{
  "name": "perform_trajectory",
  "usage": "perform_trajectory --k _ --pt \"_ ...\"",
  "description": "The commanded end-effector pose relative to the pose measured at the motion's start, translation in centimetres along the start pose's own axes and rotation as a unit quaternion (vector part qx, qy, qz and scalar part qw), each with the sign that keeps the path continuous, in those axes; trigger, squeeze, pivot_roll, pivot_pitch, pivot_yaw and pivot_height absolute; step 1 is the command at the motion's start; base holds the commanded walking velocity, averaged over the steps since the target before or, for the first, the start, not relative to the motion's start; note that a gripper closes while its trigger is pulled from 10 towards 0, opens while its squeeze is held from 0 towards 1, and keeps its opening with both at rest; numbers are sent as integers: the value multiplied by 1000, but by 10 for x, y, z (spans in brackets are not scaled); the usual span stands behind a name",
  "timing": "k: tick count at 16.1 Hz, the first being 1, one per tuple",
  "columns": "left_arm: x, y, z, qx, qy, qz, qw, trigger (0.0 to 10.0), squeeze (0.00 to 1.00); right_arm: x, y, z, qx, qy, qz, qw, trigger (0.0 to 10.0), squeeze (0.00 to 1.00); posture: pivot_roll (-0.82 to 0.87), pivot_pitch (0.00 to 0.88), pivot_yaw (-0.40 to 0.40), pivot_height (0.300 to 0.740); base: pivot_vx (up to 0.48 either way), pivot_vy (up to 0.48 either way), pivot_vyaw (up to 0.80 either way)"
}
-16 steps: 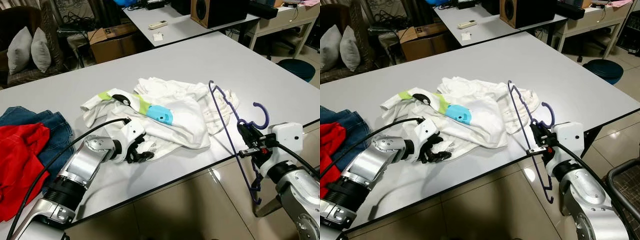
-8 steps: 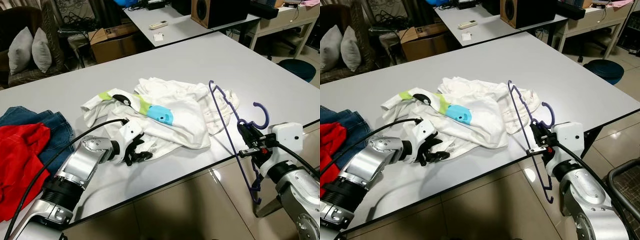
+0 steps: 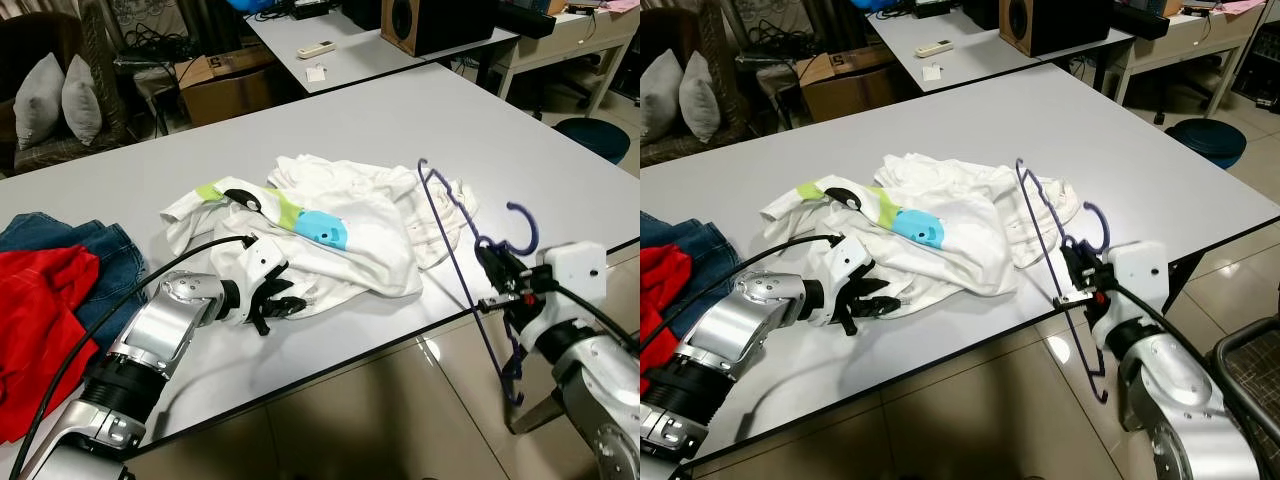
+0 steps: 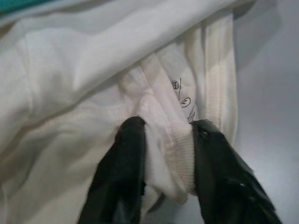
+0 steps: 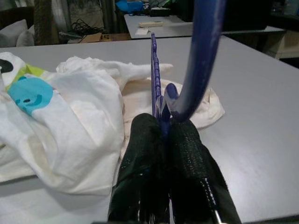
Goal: Hang hanger
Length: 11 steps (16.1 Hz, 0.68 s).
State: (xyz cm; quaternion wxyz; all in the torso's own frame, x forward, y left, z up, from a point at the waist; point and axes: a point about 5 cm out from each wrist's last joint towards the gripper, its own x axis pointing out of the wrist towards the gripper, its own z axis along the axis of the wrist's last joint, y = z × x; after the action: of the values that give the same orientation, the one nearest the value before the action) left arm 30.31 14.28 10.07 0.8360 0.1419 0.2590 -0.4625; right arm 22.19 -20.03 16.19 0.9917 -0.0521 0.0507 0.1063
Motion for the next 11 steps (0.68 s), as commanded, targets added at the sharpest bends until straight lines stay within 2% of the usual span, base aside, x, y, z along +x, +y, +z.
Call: perform_trajectory --k 1,4,8,9,11 --pt "-7 4 1 -1 -11 8 1000 0 0 1 -2 2 -4 -4 3 1000 10000 0 -64 0 117 740 0 0 0" --pt "-14 5 6 -8 -29 -8 1000 0 0 3 -3 3 -7 -6 7 1000 10000 0 -62 0 107 740 0 0 0" --pt "-26 13 24 -21 -66 -17 997 0 0 5 -4 5 -10 -9 10 1000 10000 0 -60 0 99 740 0 0 0" --pt "-32 13 39 -28 -98 -39 994 0 0 5 -5 5 -10 -11 7 1000 10000 0 -60 0 101 740 0 0 0" --pt "-44 14 71 -10 -163 -83 983 0 0 7 -8 8 -6 -24 -9 1000 10000 0 -60 0 110 740 0 0 0"
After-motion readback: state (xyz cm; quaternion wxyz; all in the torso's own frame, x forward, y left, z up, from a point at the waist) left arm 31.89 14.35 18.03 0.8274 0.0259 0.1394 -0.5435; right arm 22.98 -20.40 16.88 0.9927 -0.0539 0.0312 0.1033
